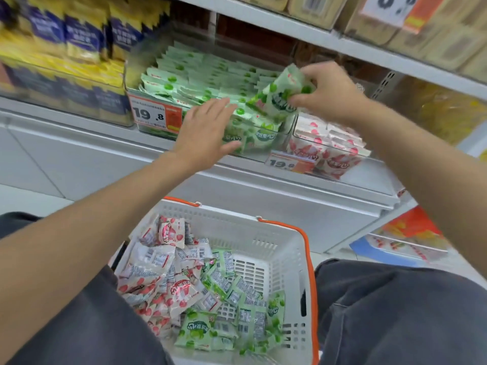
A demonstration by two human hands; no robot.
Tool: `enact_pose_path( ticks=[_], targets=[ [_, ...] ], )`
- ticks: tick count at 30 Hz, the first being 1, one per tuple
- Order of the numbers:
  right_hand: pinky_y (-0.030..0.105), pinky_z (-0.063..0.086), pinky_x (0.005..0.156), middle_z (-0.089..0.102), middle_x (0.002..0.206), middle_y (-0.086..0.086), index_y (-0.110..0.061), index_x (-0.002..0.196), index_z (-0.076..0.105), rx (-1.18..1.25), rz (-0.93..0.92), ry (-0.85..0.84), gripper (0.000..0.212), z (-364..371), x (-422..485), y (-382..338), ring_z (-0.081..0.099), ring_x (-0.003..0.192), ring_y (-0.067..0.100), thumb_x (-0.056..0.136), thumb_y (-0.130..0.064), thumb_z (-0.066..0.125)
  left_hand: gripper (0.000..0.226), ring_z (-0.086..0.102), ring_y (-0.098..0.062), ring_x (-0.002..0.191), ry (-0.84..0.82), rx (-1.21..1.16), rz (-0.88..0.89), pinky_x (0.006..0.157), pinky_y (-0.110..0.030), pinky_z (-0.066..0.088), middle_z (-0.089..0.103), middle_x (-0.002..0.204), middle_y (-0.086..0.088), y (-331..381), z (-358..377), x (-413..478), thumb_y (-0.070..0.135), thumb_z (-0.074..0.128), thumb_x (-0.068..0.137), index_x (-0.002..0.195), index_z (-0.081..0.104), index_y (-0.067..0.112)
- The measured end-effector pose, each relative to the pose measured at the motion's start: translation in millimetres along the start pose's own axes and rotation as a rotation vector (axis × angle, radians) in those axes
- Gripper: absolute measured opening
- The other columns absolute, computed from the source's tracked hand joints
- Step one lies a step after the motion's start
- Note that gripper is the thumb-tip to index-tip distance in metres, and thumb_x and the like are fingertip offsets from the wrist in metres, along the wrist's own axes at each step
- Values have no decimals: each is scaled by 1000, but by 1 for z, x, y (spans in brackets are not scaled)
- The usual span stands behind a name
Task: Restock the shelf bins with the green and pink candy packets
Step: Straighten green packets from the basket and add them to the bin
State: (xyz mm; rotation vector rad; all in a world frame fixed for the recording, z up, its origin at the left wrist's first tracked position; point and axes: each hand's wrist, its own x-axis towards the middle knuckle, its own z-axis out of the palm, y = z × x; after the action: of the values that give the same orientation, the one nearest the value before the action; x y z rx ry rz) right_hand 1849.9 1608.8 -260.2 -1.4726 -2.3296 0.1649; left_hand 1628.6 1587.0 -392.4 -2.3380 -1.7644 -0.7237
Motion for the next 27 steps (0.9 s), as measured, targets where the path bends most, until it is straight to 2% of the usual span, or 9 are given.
enact_pose_path(
  ticks=[5, 7, 10, 12, 15, 19, 22, 24, 27],
  targets=[
    [40, 45, 70, 63, 91, 28, 10, 91, 62, -294, -9, -131, 30, 6, 39, 8, 60, 87, 38, 80, -17, 72, 76, 14, -20, 149, -167, 188, 20, 120, -48, 10, 17, 162, -2, -12, 9, 3, 58, 38, 97, 155, 14, 16],
    [39, 42, 68, 59, 89, 25, 9, 89, 60, -361, 2, -212, 30, 20, 47, 7, 58, 88, 38, 83, -18, 72, 75, 14, -20, 149, -163, 192, 4, 120, -49, 9, 18, 162, -3, -8, 9, 3, 56, 39, 97, 155, 16, 14],
    [37, 45, 87, 60, 117, 21, 4, 120, 59, -396, 24, -306, 43, 35, 53, 2, 56, 109, 35, 86, -20, 71, 71, 17, -20, 148, -143, 156, -10, 120, -51, 11, 22, 161, -3, -7, 6, 5, 54, 41, 97, 153, 21, 15],
    [36, 46, 91, 59, 125, 20, 6, 128, 54, -388, 47, -348, 51, 45, 54, 0, 55, 114, 37, 87, -20, 70, 71, 17, -21, 148, -153, 157, -5, 120, -51, 10, 22, 161, -3, -7, 6, 4, 54, 42, 97, 153, 21, 15],
    [48, 50, 93, 62, 119, 24, 8, 120, 57, -397, 65, -385, 49, 53, 56, 0, 59, 108, 39, 84, -20, 73, 72, 17, -22, 148, -147, 167, 2, 119, -51, 10, 22, 161, -3, -8, 10, 3, 54, 43, 96, 153, 20, 15],
    [42, 50, 65, 62, 79, 20, 7, 81, 60, -399, 62, -419, 35, 45, 58, -6, 59, 74, 37, 80, -23, 77, 72, 17, -23, 148, -141, 161, 0, 119, -51, 9, 21, 161, -4, -8, 11, 4, 54, 44, 96, 153, 21, 15],
    [53, 52, 86, 62, 113, 31, 16, 108, 60, -407, 21, -351, 47, 47, 60, -7, 60, 104, 45, 79, -17, 75, 73, 16, -23, 149, -146, 165, -15, 119, -52, 8, 20, 161, -4, -7, 12, 5, 55, 44, 96, 153, 20, 14],
    [52, 52, 86, 61, 113, 32, 17, 106, 60, -400, 25, -363, 44, 56, 59, -8, 59, 104, 46, 79, -14, 75, 73, 16, -23, 148, -140, 170, -20, 119, -53, 8, 20, 161, -4, -5, 13, 6, 55, 44, 96, 152, 21, 14],
    [41, 46, 60, 57, 71, 24, 6, 70, 58, -444, 47, -395, 29, 65, 57, -7, 54, 69, 40, 78, -14, 77, 74, 16, -23, 148, -134, 172, -23, 119, -53, 8, 20, 161, -4, -4, 13, 5, 55, 45, 96, 152, 21, 14]
  ],
)
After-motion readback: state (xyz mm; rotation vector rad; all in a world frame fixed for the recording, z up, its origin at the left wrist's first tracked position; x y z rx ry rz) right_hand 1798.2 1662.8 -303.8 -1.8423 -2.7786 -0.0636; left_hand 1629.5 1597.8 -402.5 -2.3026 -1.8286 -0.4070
